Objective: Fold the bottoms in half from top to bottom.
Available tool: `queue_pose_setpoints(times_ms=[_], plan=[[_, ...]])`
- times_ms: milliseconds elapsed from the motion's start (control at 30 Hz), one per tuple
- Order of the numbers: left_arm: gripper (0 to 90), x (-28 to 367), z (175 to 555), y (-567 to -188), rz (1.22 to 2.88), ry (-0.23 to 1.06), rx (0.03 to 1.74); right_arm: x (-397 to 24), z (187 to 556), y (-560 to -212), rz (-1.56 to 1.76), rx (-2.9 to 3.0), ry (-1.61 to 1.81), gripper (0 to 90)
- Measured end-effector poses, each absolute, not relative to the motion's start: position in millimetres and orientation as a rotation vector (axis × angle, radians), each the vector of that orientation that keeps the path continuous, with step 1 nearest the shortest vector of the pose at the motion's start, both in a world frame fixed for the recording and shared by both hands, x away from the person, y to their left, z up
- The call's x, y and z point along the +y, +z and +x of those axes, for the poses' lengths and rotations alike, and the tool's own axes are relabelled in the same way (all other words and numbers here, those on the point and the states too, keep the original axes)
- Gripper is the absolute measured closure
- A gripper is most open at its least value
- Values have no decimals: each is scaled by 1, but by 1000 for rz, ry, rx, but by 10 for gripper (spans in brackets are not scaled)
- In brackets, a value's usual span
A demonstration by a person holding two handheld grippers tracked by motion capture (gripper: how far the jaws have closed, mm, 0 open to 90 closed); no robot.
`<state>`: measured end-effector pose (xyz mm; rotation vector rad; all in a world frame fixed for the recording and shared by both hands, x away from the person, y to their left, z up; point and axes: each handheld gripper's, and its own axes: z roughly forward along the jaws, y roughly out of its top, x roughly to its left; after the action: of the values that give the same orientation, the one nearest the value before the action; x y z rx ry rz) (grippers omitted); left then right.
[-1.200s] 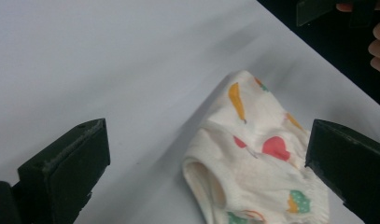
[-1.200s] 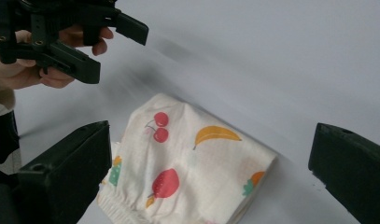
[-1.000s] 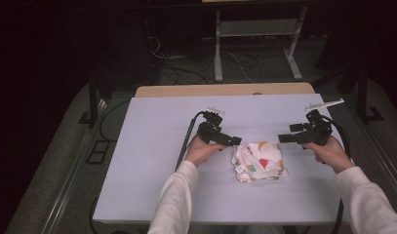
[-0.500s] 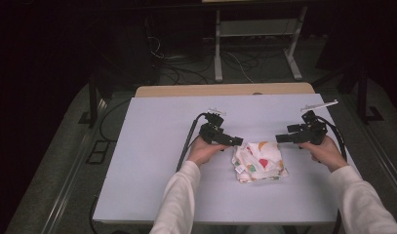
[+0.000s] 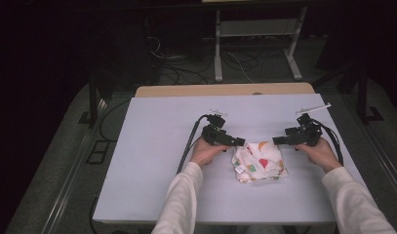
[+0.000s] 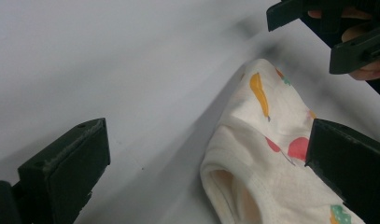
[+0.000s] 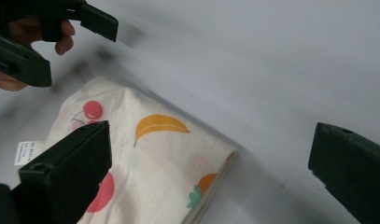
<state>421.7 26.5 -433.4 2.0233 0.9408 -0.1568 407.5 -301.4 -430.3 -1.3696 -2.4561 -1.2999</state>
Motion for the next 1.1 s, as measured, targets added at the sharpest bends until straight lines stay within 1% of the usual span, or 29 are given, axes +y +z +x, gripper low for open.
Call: queue_pose_setpoints(times_ms=[67,133,200,267,333,400,467,633,800,867,933,967,1000,1100], plan=[[0,26,423,-436,2026,-171,944,-301,409,-433,-1384,-2461,-1283,12],[10,26,423,-438,2022,-193,944,-301,411,-435,-1388,-2451,-1275,66],[37,25,423,-440,2020,-202,936,-301,411,-436,-1390,-2452,-1283,94],[65,24,423,-441,2019,-212,934,-301,412,-437,-1386,-2442,-1299,142],[118,24,423,-441,2011,-219,930,-301,413,-438,-1392,-2438,-1305,155],[152,23,423,-442,2003,-225,931,-301,414,-439,-1392,-2431,-1307,212],[205,23,424,-442,1993,-234,928,-301,415,-442,-1391,-2426,-1302,256],[351,24,424,-446,1988,-257,941,-299,416,-447,-1362,-2433,-1303,325],[430,26,426,-452,1983,-280,965,-296,418,-450,-1348,-2437,-1286,367],[455,26,426,-453,1970,-301,966,-295,419,-451,-1336,-2439,-1281,397],[464,25,427,-455,1968,-324,972,-294,420,-452,-1338,-2436,-1277,427],[471,25,427,-457,1959,-355,971,-294,420,-453,-1336,-2431,-1282,448],[488,24,427,-458,1956,-374,969,-294,421,-453,-1333,-2425,-1286,469],[568,21,426,-459,1975,-361,978,-294,421,-454,-1328,-2401,-1299,524]])
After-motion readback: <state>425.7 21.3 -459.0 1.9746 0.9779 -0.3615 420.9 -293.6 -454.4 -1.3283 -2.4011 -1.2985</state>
